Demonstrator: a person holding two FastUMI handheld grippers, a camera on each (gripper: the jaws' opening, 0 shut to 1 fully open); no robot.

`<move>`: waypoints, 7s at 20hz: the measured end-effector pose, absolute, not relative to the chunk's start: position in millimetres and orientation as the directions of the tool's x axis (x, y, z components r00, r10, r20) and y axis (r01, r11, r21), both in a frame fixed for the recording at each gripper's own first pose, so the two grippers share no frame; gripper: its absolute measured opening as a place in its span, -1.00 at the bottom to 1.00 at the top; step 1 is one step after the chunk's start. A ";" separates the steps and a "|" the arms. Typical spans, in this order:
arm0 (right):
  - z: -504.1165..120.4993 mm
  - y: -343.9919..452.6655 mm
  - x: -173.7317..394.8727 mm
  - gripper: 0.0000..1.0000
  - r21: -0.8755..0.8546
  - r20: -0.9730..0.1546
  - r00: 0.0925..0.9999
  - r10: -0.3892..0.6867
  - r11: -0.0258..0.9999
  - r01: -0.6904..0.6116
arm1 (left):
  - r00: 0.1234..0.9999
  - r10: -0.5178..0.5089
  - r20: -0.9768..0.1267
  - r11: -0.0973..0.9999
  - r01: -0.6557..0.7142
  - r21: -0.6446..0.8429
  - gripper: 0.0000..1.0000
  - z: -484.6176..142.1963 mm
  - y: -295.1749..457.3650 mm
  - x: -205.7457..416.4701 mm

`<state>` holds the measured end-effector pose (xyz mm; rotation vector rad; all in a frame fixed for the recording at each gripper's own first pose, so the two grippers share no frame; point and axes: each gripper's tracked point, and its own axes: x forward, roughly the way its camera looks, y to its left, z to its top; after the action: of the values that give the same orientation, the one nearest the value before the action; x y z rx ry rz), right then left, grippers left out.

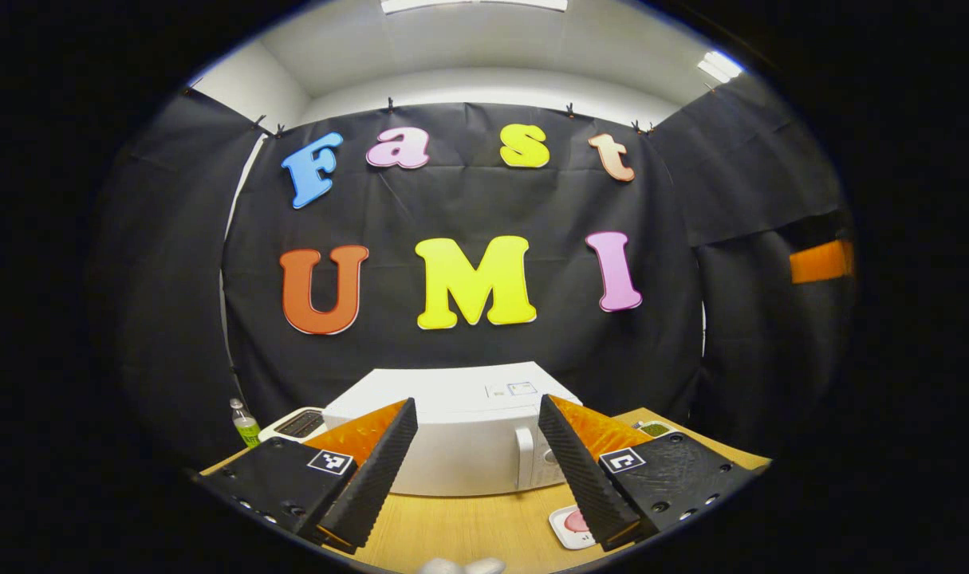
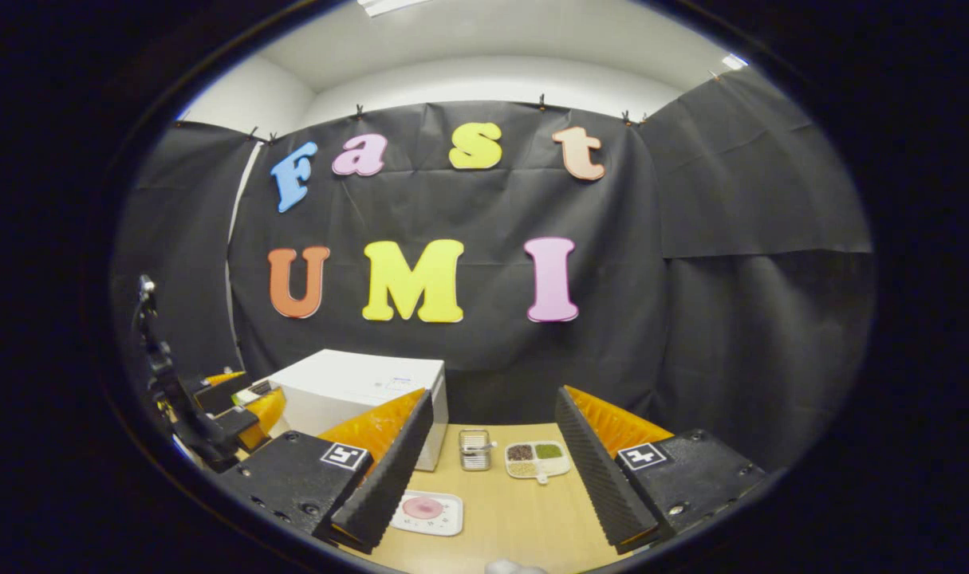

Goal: Open the microwave oven with the left hand, put the food in, and close the microwave oven.

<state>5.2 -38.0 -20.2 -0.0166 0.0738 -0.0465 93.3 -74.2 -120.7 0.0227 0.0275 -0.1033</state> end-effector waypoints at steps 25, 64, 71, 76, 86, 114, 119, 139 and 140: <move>-63.4 -86.4 1.5 0.98 -0.087 -0.259 0.942 -0.213 0.977 0.197 | 0.980 -0.089 -0.180 0.996 0.087 -0.023 -0.70 -267.5 -138.2 240.0; -85.7 113.9 -0.7 0.98 -0.052 -0.268 0.943 0.198 0.974 -0.220 | 0.959 0.006 -0.283 0.998 0.012 0.062 0.55 -263.0 64.7 -18.9; -109.1 119.6 -1.4 0.98 -0.042 -0.294 0.931 0.217 0.970 -0.239 | 0.946 0.141 -0.291 0.984 -0.103 0.144 0.91 -262.9 130.8 -56.8; -134.7 109.1 7.7 0.98 -0.040 -0.332 0.921 0.206 0.972 -0.232 | 0.912 0.275 -0.306 0.958 -0.232 0.169 0.91 -259.7 187.2 -76.5; -187.6 87.8 31.7 0.98 -0.011 -0.428 0.885 0.185 0.978 -0.210 | 0.938 0.226 -0.261 0.969 -0.190 0.156 0.91 -224.9 164.5 -78.3; -402.7 39.0 107.8 0.42 0.160 -0.788 0.588 0.182 0.983 -0.091 | 0.900 0.229 -0.371 0.972 -0.188 0.144 0.91 -221.4 118.3 -91.2; -426.1 46.5 123.1 0.29 0.164 -0.829 0.521 0.203 0.979 -0.121 | 0.905 0.217 -0.366 0.974 -0.175 0.145 0.91 -215.1 103.4 -76.4; -438.0 45.0 116.5 -0.93 0.204 -0.916 0.353 0.188 0.979 0.009 | 0.894 0.249 -0.373 0.968 -0.224 0.111 0.90 -221.8 121.1 -64.4; -438.1 45.8 111.9 -0.93 0.229 -0.914 0.353 0.202 0.973 0.035 | 0.895 0.245 -0.373 0.969 -0.219 0.110 0.91 -222.2 121.8 -65.6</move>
<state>111.9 45.8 -438.1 0.2234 1.2083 0.1091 -65.6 121.8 -222.2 0.0653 0.3954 0.2408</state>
